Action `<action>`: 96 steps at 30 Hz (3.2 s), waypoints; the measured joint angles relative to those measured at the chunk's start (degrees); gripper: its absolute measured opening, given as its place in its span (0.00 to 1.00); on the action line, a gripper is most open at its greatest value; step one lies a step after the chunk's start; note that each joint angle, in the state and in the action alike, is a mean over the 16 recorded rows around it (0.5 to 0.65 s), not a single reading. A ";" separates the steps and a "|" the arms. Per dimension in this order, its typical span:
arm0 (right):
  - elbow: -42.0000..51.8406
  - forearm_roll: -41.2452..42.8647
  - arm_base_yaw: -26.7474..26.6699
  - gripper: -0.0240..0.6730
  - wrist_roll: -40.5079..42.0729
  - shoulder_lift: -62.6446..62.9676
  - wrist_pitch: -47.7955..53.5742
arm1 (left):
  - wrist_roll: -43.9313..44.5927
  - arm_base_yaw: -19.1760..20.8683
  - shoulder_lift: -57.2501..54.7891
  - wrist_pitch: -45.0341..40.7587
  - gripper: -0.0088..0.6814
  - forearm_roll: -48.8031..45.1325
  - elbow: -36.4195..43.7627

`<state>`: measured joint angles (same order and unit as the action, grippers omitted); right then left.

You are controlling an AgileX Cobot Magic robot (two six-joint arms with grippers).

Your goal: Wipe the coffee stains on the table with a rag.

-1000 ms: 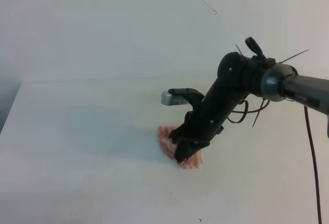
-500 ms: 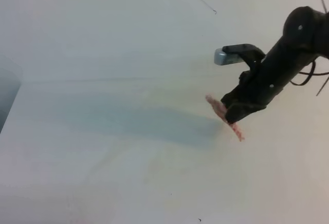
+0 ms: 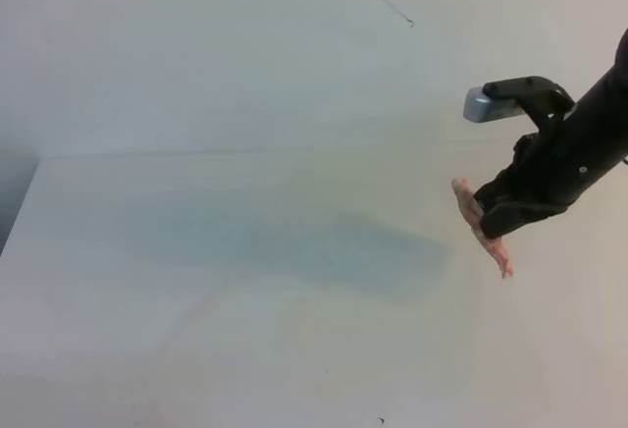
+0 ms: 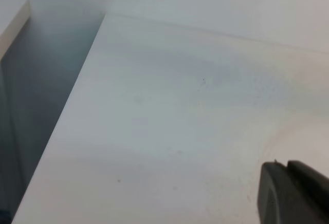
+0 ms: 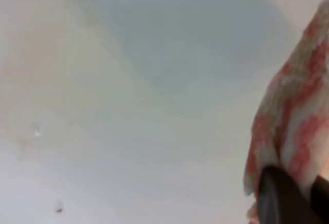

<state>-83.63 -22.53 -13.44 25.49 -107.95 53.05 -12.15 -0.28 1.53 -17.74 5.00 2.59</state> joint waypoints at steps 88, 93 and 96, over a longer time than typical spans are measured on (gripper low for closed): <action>13.76 24.80 2.63 0.03 -22.37 65.92 -10.00 | 0.00 0.00 0.00 0.00 0.01 0.00 0.00; 28.84 28.50 6.45 0.03 -22.67 78.55 -20.83 | 0.00 0.00 0.00 0.00 0.01 0.00 0.00; 39.47 29.37 9.17 0.03 -23.56 86.75 -25.39 | 0.00 0.00 0.00 0.00 0.01 0.00 0.00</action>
<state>-44.17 6.84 -4.27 1.92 -21.20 27.67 -12.15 -0.28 1.53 -17.74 5.00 2.59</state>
